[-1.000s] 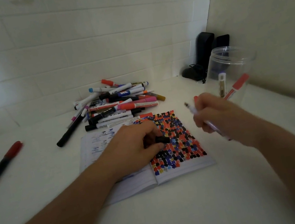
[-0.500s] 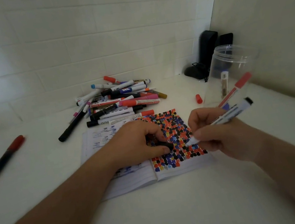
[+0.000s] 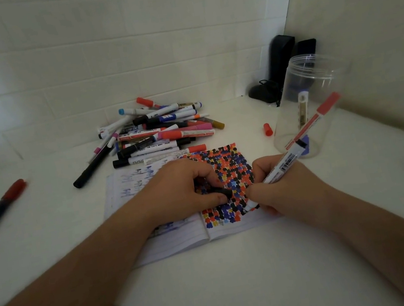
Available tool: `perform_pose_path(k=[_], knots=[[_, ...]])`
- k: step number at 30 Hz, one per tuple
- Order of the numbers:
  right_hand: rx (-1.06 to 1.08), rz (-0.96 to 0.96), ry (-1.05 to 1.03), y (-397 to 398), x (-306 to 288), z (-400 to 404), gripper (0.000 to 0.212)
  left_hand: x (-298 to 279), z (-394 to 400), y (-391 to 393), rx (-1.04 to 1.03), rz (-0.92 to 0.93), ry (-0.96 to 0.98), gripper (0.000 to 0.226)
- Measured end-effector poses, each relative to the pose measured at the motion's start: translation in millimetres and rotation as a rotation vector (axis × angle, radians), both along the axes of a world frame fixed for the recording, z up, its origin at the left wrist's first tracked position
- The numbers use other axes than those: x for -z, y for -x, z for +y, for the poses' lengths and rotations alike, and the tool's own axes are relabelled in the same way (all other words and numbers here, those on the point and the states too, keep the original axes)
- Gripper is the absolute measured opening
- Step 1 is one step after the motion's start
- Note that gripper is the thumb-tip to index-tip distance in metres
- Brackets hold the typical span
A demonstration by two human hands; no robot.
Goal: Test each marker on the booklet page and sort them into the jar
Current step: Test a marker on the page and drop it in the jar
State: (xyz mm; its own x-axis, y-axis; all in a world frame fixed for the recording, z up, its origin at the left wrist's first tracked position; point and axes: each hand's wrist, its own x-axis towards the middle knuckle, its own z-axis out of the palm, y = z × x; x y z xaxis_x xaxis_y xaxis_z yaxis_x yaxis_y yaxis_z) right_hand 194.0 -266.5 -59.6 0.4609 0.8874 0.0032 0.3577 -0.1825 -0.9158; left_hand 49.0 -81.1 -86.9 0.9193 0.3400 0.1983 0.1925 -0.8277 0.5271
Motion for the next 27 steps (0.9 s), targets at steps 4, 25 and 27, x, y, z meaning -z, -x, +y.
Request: perform_pose_path(k=[4,25,27], knots=[[-0.001,-0.004,0.003,0.8,0.2,-0.3,0.03,0.2,-0.6,0.1,-0.006,0.0,0.0,0.025],[-0.006,-0.096,0.012,5.0,-0.2,-2.2,0.032,0.2,-0.3,0.0,-0.015,0.005,0.006,0.027],[0.0,-0.112,0.006,5.3,-0.1,-1.6,0.032,0.2,0.0,0.2,-0.012,0.005,0.005,0.026]])
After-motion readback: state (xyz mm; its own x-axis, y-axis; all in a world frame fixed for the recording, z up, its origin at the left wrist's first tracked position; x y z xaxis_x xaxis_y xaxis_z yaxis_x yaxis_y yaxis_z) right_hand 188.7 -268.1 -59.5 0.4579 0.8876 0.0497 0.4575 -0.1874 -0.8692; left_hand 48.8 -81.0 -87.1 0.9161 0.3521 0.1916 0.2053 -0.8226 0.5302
